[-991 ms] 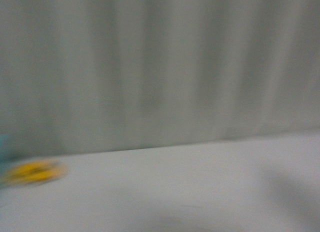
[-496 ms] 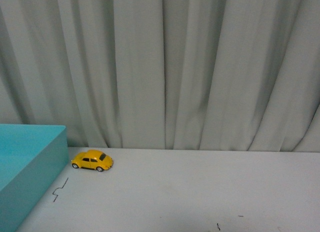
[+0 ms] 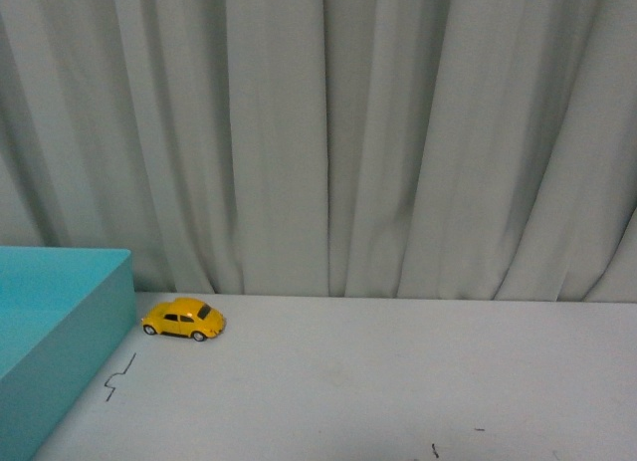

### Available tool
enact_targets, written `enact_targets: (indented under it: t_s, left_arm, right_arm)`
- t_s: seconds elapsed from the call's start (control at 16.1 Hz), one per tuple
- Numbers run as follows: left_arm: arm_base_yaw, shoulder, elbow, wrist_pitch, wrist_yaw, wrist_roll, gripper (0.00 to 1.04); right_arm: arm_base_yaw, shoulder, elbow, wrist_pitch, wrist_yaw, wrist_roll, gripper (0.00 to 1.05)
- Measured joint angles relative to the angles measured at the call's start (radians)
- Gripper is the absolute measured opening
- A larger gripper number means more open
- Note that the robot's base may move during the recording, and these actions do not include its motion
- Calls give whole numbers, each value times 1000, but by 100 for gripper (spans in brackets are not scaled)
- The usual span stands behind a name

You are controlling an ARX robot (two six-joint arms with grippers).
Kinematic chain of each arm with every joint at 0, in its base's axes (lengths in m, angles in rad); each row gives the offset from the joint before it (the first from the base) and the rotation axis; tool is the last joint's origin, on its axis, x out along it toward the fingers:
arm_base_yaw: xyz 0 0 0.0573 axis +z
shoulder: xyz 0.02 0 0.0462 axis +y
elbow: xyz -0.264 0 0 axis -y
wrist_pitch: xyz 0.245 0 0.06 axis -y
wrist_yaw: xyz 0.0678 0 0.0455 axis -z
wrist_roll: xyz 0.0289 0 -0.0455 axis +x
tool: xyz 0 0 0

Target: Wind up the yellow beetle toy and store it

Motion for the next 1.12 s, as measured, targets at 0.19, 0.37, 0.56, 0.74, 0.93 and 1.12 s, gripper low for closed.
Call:
enact_targets:
  t_s: [0.19, 0.37, 0.56, 0.74, 0.93, 1.12]
  left_arm:
    - [0, 0, 0, 0, 0, 0, 98]
    - [0, 0, 0, 0, 0, 0, 98]
    - [0, 0, 0, 0, 0, 0, 98]
    - [0, 0, 0, 0, 0, 0, 98]
    - [0, 0, 0, 0, -1, 0, 98]
    - [0, 0, 0, 0, 0, 0, 98]
  right_arm:
    - [0, -88, 0, -83, 0, 0, 2]
    - [0, -160, 0, -153, 0, 0, 2]
    - [0, -216, 0, -209, 0, 0, 2]
    - [0, -311, 0, -352, 2, 0, 2]
    - [0, -411, 0, -424, 2, 0, 2]
    - [0, -412, 0, -415, 2, 0, 28]
